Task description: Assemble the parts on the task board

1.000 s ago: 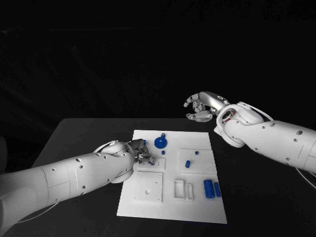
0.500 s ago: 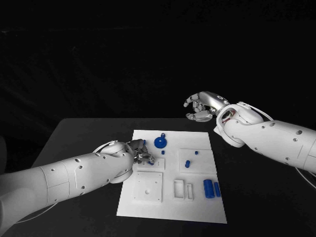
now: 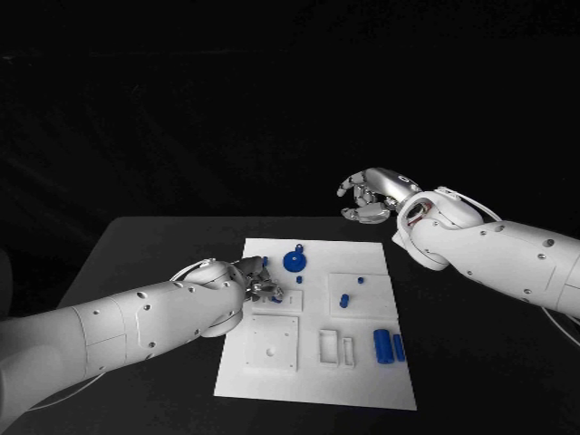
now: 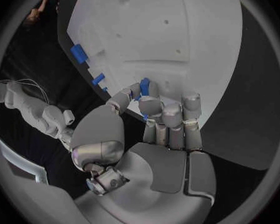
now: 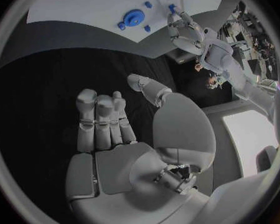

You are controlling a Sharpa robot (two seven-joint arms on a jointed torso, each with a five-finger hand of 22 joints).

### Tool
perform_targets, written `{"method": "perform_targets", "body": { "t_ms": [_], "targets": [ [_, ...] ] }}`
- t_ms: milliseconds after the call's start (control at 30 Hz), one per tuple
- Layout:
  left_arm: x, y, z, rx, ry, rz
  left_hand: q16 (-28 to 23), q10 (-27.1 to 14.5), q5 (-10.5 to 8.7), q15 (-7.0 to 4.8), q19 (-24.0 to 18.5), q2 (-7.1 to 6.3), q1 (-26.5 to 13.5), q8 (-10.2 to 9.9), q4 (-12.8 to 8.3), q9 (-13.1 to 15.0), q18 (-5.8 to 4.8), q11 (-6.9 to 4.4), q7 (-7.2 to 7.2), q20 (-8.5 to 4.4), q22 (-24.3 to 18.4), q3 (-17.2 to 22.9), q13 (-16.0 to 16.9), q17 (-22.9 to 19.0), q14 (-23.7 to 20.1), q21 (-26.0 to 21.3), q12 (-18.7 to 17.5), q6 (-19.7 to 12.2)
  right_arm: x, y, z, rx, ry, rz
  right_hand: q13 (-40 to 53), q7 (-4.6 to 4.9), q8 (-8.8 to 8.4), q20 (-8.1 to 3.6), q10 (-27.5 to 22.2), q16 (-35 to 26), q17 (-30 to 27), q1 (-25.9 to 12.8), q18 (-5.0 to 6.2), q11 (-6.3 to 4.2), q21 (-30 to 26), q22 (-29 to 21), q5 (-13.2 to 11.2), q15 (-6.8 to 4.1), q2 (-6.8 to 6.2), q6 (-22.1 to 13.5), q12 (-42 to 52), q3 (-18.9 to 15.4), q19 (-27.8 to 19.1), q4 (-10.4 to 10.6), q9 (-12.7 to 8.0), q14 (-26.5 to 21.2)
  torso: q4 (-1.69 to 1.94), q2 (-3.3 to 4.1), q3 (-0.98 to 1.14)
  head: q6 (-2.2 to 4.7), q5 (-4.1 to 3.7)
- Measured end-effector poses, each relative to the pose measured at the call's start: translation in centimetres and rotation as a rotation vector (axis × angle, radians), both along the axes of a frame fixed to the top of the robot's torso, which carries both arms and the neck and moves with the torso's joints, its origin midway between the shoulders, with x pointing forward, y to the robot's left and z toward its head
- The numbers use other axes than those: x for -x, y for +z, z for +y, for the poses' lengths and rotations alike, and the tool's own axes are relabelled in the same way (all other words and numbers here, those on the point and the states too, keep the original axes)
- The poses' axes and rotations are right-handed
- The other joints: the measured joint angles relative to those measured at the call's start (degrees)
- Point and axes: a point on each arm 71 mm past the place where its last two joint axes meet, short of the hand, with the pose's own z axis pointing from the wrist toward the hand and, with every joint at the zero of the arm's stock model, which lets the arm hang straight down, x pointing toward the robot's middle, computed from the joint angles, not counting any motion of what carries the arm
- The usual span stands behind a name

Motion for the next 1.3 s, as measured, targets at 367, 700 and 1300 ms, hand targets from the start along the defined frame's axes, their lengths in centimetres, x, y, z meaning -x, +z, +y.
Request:
{"method": "perform_targets", "body": {
  "t_ms": [367, 700, 1300],
  "targets": [
    [0.0, 0.0, -0.1, -0.003, 0.001, 0.002, 0.0, 0.0, 0.0, 0.0, 0.21, -0.77, 0.77, 0.1, -0.28, 0.74, -0.02, 0.0, 0.05, -0.21, -0.01, -0.28, -0.17, 0.06, 0.01, 0.0, 0.58, 0.06, 0.0, 0.0, -0.1, 0.0, -0.001, 0.001, -0.01, -0.02, 0.0, 0.0, 0.01, 0.0, 0.0, 0.0, 0.0, 0.0, 0.0, 0.0, 0.22, 0.0, 0.0, 0.02, 0.0, 0.0, 0.0, 0.0, 0.0, 0.0, -0.03, 0.03, 0.06, -0.07, 0.12],
    [0.0, -0.1, -0.3, -0.003, 0.0, 0.007, -0.01, 0.47, -8.46, -0.38, 0.21, -1.2, 1.2, 8.73, 0.45, 0.39, -0.1, -0.47, 0.1, -0.21, -0.01, 0.46, -0.63, 0.05, 0.74, 0.0, 1.06, 0.92, 0.0, 0.0, -0.1, 0.001, -0.001, 0.001, -0.05, -0.03, 0.0, 0.01, 0.02, 0.0, 0.0, 0.0, 0.0, -0.01, 0.0, 0.0, 0.22, 0.0, 0.0, 0.03, -0.01, 0.0, 0.0, 0.0, 0.0, 0.0, -0.03, 0.02, 0.07, -0.1, 0.13],
    [0.1, -0.2, -1.0, 0.003, -0.021, 0.027, 0.0, 0.76, -18.1, -2.57, 0.2, 0.13, 2.55, 11.85, 2.77, -0.37, 0.05, -1.43, -3.07, -0.21, 0.02, 0.9, -0.89, 0.32, 3.37, 0.0, 1.72, 6.95, 0.0, 0.0, -0.1, 0.001, -0.001, 0.002, -0.1, -0.11, 0.0, 0.01, 0.1, 0.0, 0.0, -0.23, 0.0, -0.1, -0.23, -0.01, 0.5, 0.0, -0.23, 0.13, -0.01, 0.0, -0.01, 0.0, 0.01, 0.0, 0.01, 0.01, 0.02, -0.27, 0.06]
  ]
}}
